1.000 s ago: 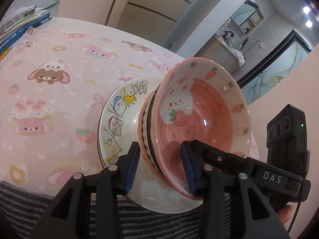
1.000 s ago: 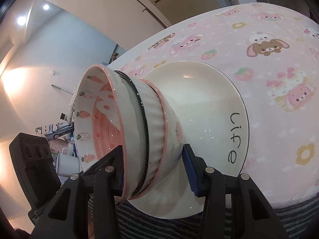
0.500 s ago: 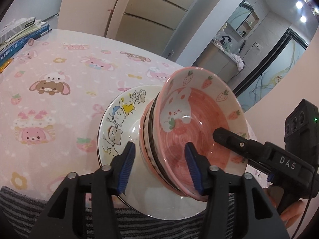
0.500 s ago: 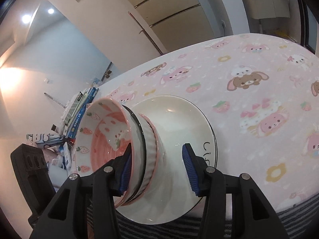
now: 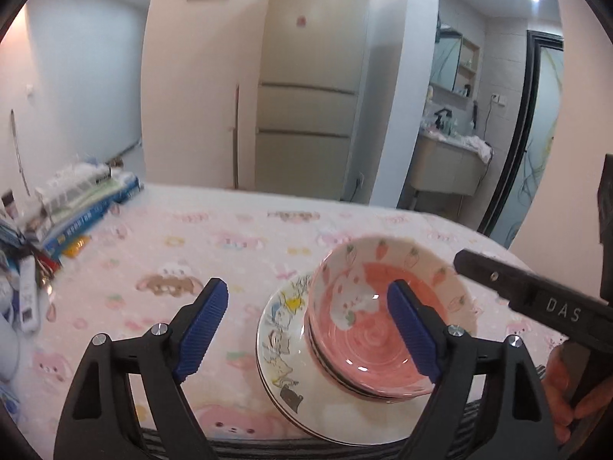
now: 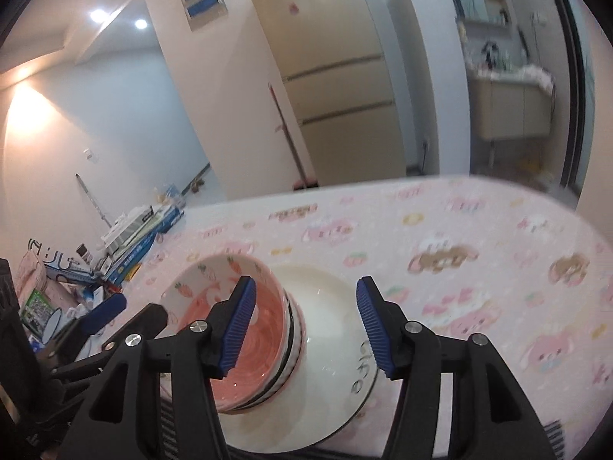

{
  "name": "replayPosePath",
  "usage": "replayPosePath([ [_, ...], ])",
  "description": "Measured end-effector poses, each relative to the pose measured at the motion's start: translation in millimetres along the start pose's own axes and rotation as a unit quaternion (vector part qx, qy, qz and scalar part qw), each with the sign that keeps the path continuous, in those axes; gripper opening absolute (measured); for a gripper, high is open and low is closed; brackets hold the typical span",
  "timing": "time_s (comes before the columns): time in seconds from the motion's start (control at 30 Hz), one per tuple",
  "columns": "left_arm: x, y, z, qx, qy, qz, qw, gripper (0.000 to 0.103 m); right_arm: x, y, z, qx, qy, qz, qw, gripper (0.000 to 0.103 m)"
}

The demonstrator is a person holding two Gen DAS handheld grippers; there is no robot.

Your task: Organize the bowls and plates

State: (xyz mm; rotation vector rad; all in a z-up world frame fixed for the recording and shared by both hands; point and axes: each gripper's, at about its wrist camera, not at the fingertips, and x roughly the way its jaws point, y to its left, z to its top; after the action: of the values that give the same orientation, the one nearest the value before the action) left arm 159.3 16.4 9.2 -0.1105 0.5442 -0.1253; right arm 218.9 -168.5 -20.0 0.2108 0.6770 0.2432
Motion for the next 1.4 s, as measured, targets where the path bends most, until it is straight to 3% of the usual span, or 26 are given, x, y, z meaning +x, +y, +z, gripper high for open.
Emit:
replayPosePath([
  [0.13,-28.1,-0.4,11.1,0.008,-0.051,-0.014,0.9986,0.087,-40.4,7.7,8.2,-0.043,-0.078,-0.016,0.996,0.072],
  [0.2,-45.6,-1.4,19.1,0.017,-0.082,-0.019,0.9963,0.097,-62.7,11.2,10.8,-0.059,-0.114,-0.019,0.992,0.077],
  [0.3,-74.1,-7.4,26.4,0.049,-0.134,-0.016,0.9896,0.102,-92.2,16.9,14.5,-0.073,-0.160,-0.024,0.984,0.087],
  [0.4,-88.8,-10.4,38.0,0.071,-0.134,-0.023,0.9881,0.102,-117.2,24.1,20.3,-0.087,-0.199,-0.036,0.975,0.092],
  [0.47,-99.5,-8.9,42.9,0.071,-0.153,-0.025,0.9854,0.102,-131.0,29.0,24.6,-0.092,-0.215,-0.035,0.972,0.103],
  [0.6,-124.5,-7.2,45.5,0.083,-0.210,-0.011,0.9740,0.102,-152.7,32.1,30.5,-0.080,-0.240,-0.035,0.967,0.103],
  [0.8,-145.7,-2.9,38.3,0.090,-0.266,-0.012,0.9597,0.103,-170.9,33.0,27.3,-0.077,-0.275,-0.051,0.957,0.103],
  [0.97,-136.1,-1.6,22.9,0.090,-0.279,0.008,0.9560,0.103,-166.9,29.8,11.0,-0.088,-0.292,-0.038,0.952,0.103],
  [1.4,-91.9,14.1,-27.6,0.080,-0.256,0.019,0.9631,0.103,-119.8,17.2,-38.6,-0.091,-0.285,-0.050,0.953,0.103],
])
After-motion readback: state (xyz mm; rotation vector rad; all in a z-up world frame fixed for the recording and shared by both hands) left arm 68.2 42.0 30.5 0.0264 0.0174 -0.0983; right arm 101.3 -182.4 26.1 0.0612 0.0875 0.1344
